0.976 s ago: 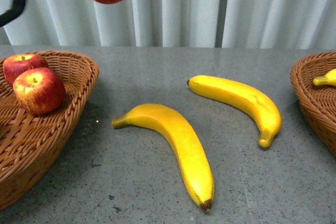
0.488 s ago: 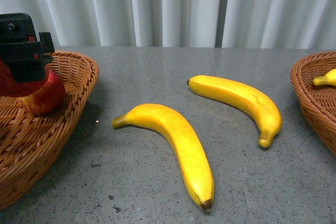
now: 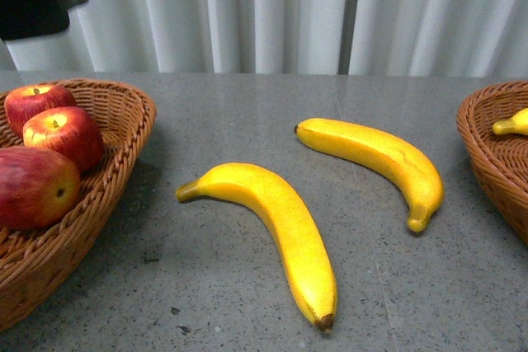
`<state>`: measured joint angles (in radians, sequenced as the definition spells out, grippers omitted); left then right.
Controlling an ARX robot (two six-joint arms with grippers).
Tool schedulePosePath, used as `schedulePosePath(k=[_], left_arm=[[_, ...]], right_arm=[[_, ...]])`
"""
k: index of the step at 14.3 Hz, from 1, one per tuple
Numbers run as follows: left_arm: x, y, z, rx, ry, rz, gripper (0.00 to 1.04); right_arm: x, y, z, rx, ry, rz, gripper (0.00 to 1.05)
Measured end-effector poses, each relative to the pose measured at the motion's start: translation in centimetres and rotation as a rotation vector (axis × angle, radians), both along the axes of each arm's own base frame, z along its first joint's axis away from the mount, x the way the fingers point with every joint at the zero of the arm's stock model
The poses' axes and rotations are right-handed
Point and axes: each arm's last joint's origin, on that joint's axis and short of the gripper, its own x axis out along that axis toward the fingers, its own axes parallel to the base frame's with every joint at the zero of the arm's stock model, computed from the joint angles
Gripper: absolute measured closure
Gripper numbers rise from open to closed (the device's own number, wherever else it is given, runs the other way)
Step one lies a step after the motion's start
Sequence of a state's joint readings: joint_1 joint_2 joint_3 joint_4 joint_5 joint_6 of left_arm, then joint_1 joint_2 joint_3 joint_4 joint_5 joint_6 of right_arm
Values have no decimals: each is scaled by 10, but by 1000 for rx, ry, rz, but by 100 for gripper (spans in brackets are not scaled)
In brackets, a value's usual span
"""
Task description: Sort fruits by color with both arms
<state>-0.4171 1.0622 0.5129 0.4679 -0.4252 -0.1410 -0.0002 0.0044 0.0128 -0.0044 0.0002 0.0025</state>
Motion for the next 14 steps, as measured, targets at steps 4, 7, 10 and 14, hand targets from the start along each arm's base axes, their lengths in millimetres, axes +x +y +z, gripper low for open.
schedulePosePath(k=[4, 7, 10, 14], left_arm=[[-46, 1, 41, 55, -138, -28, 14], [-70, 36, -1, 97, -64, 0, 50], [-80, 54, -28, 95, -69, -10, 88], [-89, 66, -48, 93, -75, -8, 103]], right_arm=[[0, 0, 0, 0, 0, 0, 6], [0, 0, 0, 0, 0, 0, 6], [0, 0, 0, 0, 0, 0, 6], [0, 0, 0, 0, 0, 0, 6]])
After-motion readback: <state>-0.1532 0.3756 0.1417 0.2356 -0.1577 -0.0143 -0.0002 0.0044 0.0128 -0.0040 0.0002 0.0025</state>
